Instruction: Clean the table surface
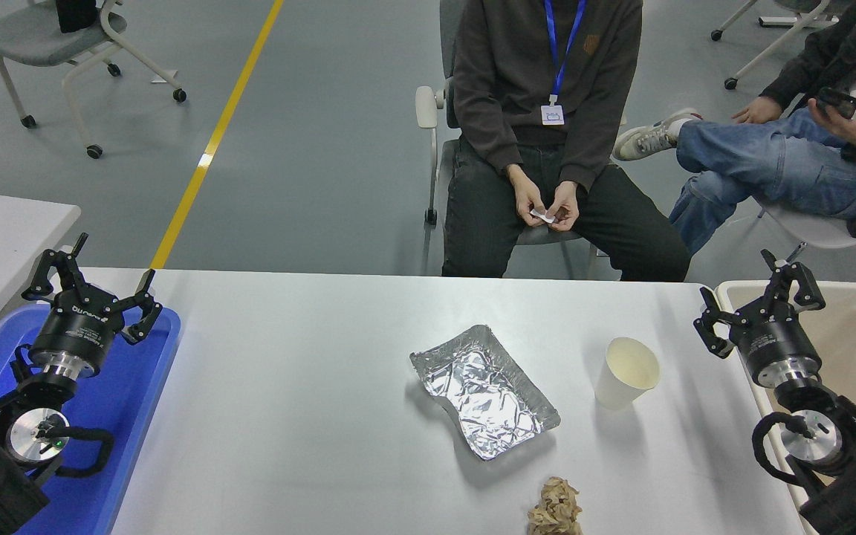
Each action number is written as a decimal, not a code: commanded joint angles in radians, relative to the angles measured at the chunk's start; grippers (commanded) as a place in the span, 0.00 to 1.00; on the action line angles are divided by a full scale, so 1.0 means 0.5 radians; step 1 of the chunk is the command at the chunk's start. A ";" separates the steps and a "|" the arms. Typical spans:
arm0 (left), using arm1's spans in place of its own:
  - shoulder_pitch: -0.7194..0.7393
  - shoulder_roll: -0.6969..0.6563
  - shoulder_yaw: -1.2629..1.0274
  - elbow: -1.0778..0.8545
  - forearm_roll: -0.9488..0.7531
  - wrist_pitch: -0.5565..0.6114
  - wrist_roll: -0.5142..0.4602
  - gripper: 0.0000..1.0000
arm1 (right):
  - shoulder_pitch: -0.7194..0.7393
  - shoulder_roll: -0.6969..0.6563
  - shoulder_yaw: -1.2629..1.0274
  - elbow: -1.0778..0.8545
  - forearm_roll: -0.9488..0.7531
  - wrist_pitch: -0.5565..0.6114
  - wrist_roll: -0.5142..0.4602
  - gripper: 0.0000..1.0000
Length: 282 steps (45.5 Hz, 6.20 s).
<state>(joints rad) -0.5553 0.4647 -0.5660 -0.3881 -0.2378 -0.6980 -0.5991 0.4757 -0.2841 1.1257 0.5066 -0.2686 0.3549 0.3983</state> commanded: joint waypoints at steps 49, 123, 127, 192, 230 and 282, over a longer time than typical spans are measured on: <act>0.000 0.000 0.003 0.000 0.000 0.000 -0.001 1.00 | 0.067 -0.027 0.001 -0.001 -0.003 0.005 0.068 1.00; -0.003 -0.003 0.000 0.000 0.000 -0.003 0.002 1.00 | 0.196 -0.377 -0.656 0.088 -0.036 0.005 0.075 1.00; 0.000 -0.003 0.000 0.000 0.000 -0.003 0.002 1.00 | 0.227 -0.447 -0.742 0.122 -0.046 0.005 0.038 1.00; -0.003 -0.003 0.000 0.000 0.003 -0.003 0.002 1.00 | 0.837 -1.322 -1.932 1.257 -1.365 -0.118 -0.287 1.00; -0.003 -0.003 0.000 0.000 0.000 -0.003 0.002 1.00 | 1.135 -1.086 -2.270 1.542 -1.795 -0.121 -0.714 1.00; -0.003 -0.003 0.000 0.000 0.000 -0.003 0.005 1.00 | 1.098 -0.674 -2.610 1.030 -1.788 -0.428 -0.769 1.00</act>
<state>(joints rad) -0.5569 0.4633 -0.5660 -0.3882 -0.2371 -0.6995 -0.5972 1.0423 -0.6435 -0.1717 1.0486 -1.1637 0.1726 0.0111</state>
